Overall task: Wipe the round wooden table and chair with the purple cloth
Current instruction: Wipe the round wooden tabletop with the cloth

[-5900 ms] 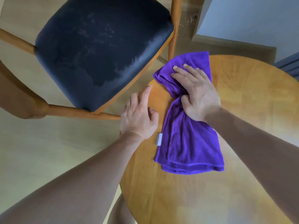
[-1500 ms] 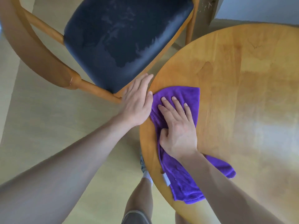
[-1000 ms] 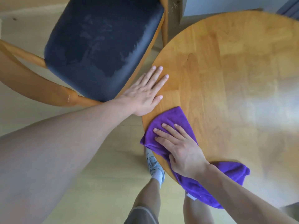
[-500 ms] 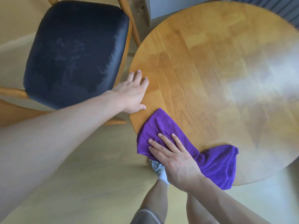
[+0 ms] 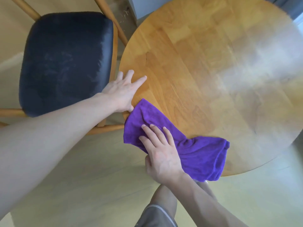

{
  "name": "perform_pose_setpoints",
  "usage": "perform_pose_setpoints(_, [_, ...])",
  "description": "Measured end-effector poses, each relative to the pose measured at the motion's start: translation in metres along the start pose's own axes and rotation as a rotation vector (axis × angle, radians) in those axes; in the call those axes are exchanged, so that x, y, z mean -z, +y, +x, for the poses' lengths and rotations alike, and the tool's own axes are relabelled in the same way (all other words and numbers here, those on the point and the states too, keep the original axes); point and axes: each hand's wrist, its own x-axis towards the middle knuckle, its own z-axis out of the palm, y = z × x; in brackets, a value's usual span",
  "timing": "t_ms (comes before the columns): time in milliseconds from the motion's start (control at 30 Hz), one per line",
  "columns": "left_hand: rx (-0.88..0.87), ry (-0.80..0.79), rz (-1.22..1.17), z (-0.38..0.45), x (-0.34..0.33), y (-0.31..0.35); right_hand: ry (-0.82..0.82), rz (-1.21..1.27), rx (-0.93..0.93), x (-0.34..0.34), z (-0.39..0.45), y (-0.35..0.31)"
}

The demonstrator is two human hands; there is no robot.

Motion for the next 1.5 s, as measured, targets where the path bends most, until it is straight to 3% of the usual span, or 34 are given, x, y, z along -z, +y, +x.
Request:
perform_pose_setpoints(100, [-0.088,0.014,0.102,0.000,0.003,0.005,0.063,0.021,-0.277,-0.009,-0.013,-0.007])
perform_pose_setpoints(167, [-0.108,-0.020,0.059,0.004,0.006,0.010,0.040,-0.029,-0.311,-0.020,-0.009,-0.010])
perform_pose_setpoints(333, [-0.079,-0.067,0.014,0.008,0.013,0.019,0.050,-0.184,-0.105,-0.036,-0.019,0.016])
perform_pose_setpoints(533, [-0.062,-0.101,0.018,0.008,0.019,0.023,-0.005,-0.321,0.322,-0.013,-0.057,0.092])
perform_pose_setpoints(633, [-0.063,-0.084,0.016,0.006,0.022,0.022,-0.036,-0.334,0.393,-0.004,-0.060,0.110])
perform_pose_setpoints(900, [-0.055,-0.120,-0.005,0.000,0.017,0.027,0.043,-0.183,-0.065,-0.023,-0.052,0.033])
perform_pose_setpoints(1033, [-0.204,-0.163,0.006,-0.014,-0.005,0.050,0.062,-0.051,-0.048,-0.016,-0.057,0.037])
perform_pose_setpoints(1133, [-0.183,-0.188,-0.025,-0.017,-0.016,0.062,0.105,-0.018,-0.140,-0.011,-0.056,0.031])
perform_pose_setpoints(1333, [-0.138,-0.204,-0.037,-0.012,-0.011,0.065,0.299,0.216,-0.754,-0.020,-0.017,-0.016])
perform_pose_setpoints(1400, [-0.115,-0.218,-0.034,-0.012,-0.010,0.070,0.231,0.134,-0.762,-0.026,-0.017,-0.016])
perform_pose_setpoints(1500, [-0.108,-0.222,-0.039,-0.009,-0.009,0.073,0.167,0.003,-0.541,-0.028,-0.032,0.008])
